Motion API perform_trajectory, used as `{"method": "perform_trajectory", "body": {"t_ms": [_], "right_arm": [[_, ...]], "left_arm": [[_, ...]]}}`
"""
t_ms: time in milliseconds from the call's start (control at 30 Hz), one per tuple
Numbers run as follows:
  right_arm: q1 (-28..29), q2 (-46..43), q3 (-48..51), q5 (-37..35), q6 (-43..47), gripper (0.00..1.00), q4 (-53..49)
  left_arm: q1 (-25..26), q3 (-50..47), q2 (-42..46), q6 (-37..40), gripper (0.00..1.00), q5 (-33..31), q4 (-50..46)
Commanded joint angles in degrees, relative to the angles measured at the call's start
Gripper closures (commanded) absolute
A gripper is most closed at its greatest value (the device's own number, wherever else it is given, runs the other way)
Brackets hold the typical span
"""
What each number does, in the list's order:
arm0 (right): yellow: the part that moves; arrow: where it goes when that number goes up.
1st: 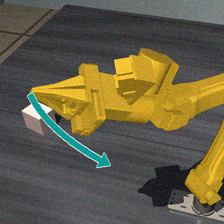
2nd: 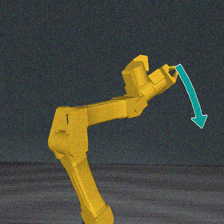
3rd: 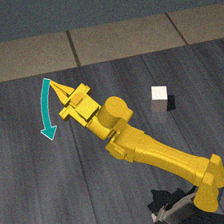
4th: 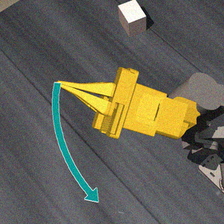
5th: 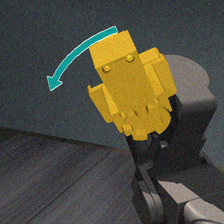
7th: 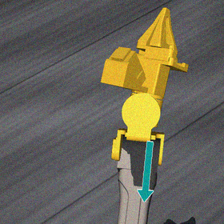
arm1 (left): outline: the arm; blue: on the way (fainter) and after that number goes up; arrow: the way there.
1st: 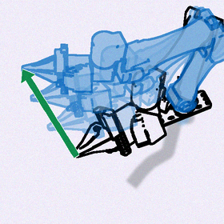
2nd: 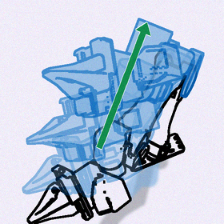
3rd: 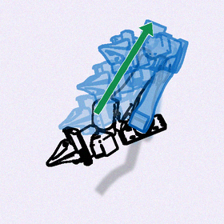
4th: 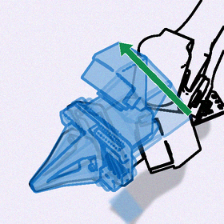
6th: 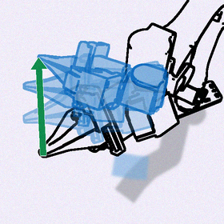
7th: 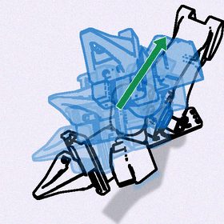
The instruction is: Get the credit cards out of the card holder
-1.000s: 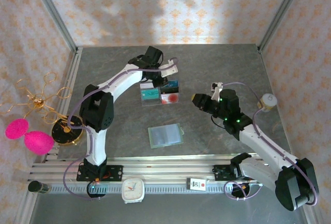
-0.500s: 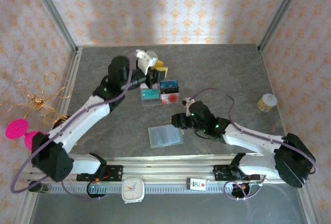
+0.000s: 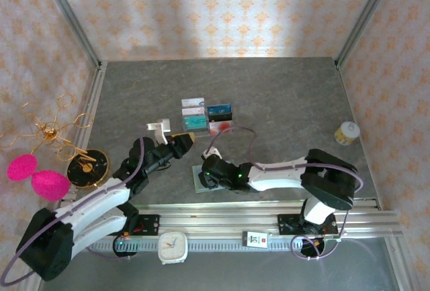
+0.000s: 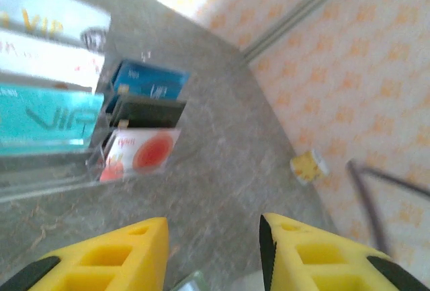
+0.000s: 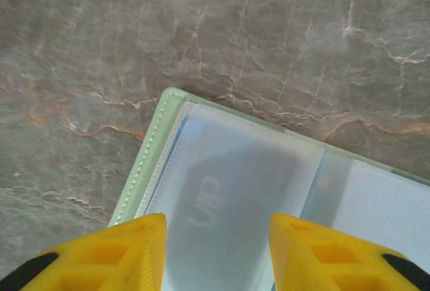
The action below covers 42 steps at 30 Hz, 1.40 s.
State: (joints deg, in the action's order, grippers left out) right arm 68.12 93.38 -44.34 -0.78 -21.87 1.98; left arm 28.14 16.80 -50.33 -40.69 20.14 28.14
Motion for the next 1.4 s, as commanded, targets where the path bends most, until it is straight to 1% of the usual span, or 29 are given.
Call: {"method": "perform_trajectory", "body": {"t_ms": [0,100,167,200,267,300,400,500,567,633,667,833,900,933,1000,1033,1067,1100,1133,1200,1233,1367], "right_arm": [[2.5,2.5,-3.1,-7.4,0.2,0.56,-2.8],[3.8,6.5,-5.3,-10.2,-0.9,0.56,-6.6],[4.2,8.0,-5.8,-11.7,-2.0,0.59,-8.5],[4.2,8.4,-5.8,-12.1,-2.8,0.63,-9.0],[4.2,7.8,-4.8,-12.6,-4.6,0.78,-8.7],[4.2,7.2,-4.2,-12.5,-5.2,0.83,-8.0],[4.3,3.4,-1.3,-10.9,-6.8,0.91,-3.1],[4.1,-0.8,1.9,-9.5,-8.8,0.97,2.8],[3.8,-3.4,4.3,-8.6,-10.3,0.99,7.0],[3.7,-5.1,5.5,-8.7,-11.0,1.00,8.8],[3.6,-6.0,5.8,-8.9,-11.1,1.00,9.3],[2.9,-7.2,6.4,-7.8,-12.1,1.00,10.1],[2.9,-7.1,6.4,-8.2,-12.8,0.98,9.8],[3.0,-7.3,6.4,-8.7,-13.3,0.95,9.5],[2.8,-8.1,7.1,-9.7,-14.1,0.86,9.2],[2.8,-9.0,7.6,-10.6,-14.8,0.76,9.0],[2.7,-10.4,8.3,-11.7,-15.5,0.68,8.7],[2.7,-11.8,9.2,-12.5,-16.1,0.64,8.9],[2.6,-13.4,10.3,-13.1,-16.6,0.62,9.1],[2.3,-16.9,12.2,-14.5,-18.3,0.60,8.3],[1.8,-18.6,13.3,-14.5,-19.0,0.59,8.2],[0.3,-24.4,17.1,-14.4,-21.4,0.59,6.4]], "left_arm": [[0.5,-0.2,3.6,-2.3,0.60,-5.0,-0.4],[0.8,-1.1,5.1,-1.9,0.60,-5.3,-2.2],[1.0,-2.1,5.5,-2.2,0.60,-5.3,-3.0],[1.2,-2.4,5.5,-2.7,0.60,-5.7,-3.5],[2.0,-3.6,5.2,-3.5,0.62,-5.6,-3.2],[2.6,-4.0,4.9,-3.7,0.62,-5.9,-3.1],[5.2,-4.8,3.1,-3.7,0.66,-6.8,-3.3],[8.1,-5.4,0.0,-4.1,0.75,-7.9,-2.5],[9.4,-5.5,-2.7,-4.9,0.86,-7.8,-2.1],[10.2,-5.5,-4.9,-5.0,0.96,-7.3,-1.9],[10.8,-5.5,-6.0,-5.0,1.00,-7.6,-2.0],[14.3,-4.3,-12.1,-4.1,1.00,-7.6,-2.5],[15.8,-3.4,-15.0,-3.7,1.00,-7.6,-3.0],[16.3,-2.9,-16.3,-3.5,1.00,-7.8,-3.7],[16.9,-2.4,-19.0,-3.3,1.00,-7.3,-3.5],[17.2,-2.3,-20.3,-3.4,1.00,-6.5,-2.8],[17.5,-2.1,-21.6,-3.5,1.00,-5.6,-1.9],[17.9,-1.5,-22.6,-3.6,1.00,-4.9,-1.4],[18.4,-0.7,-23.9,-3.6,1.00,-4.3,-1.1],[19.9,1.6,-25.8,-3.4,1.00,-3.9,-1.2],[20.9,2.8,-26.7,-3.2,0.98,-4.0,-1.2],[23.5,7.9,-31.1,-2.0,0.95,-3.1,-2.0]]}}
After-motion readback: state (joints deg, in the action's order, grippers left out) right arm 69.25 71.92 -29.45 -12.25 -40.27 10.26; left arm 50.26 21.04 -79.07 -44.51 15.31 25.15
